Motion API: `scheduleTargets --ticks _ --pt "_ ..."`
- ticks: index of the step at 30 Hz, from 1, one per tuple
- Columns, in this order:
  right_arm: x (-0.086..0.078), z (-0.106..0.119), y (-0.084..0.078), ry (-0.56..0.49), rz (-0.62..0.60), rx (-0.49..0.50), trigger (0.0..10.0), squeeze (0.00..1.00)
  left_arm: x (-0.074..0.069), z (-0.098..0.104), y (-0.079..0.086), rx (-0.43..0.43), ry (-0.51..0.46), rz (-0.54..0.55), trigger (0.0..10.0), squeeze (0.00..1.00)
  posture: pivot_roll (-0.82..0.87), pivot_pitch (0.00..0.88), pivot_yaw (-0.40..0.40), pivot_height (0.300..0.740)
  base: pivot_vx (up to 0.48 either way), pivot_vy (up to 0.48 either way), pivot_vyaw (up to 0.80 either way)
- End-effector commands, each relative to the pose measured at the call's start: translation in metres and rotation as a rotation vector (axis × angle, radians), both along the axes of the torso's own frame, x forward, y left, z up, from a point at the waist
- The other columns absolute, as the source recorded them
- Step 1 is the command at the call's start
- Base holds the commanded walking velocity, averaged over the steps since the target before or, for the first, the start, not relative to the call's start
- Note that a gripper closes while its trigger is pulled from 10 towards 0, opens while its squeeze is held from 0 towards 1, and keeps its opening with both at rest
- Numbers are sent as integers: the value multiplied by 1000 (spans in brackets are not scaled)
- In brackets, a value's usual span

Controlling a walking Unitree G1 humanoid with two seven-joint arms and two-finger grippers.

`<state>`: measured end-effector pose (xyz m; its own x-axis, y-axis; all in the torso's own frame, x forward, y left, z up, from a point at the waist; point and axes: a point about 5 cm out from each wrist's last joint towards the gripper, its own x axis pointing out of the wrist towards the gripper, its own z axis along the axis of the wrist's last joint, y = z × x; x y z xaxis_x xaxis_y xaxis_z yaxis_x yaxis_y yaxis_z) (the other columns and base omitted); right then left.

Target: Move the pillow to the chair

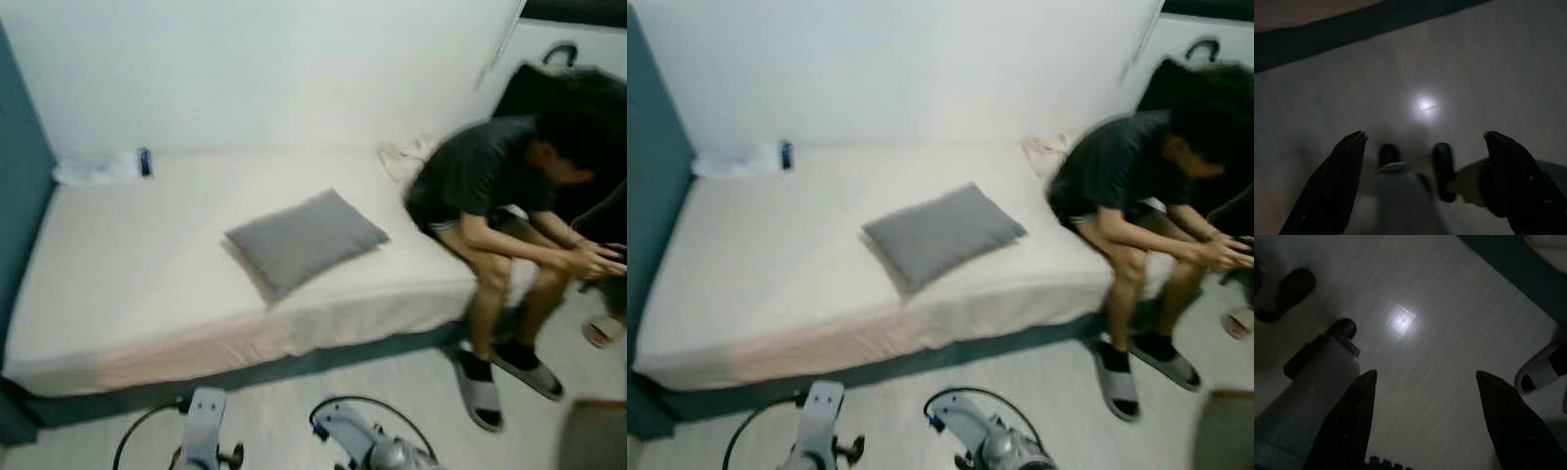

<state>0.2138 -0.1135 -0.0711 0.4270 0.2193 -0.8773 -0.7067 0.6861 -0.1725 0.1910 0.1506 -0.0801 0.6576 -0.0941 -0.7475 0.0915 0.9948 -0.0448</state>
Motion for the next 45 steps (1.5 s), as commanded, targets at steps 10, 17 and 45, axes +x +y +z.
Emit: scheduleTargets --ticks 10,17,45 --pt "-3 -2 -2 20 -17 2 10000 0 -2 -1 -2 -16 7 -34 10000 0 95 31 -153 740 0 -48 0" --pt "-3 -2 -2 18 -13 -2 10000 0 -2 -1 -2 -7 8 -19 10000 0 89 21 -158 740 0 -410 0" --pt "-5 -3 -6 24 -7 -18 10000 0 -6 -3 -4 -47 19 17 10000 0 93 16 -159 740 0 0 568"
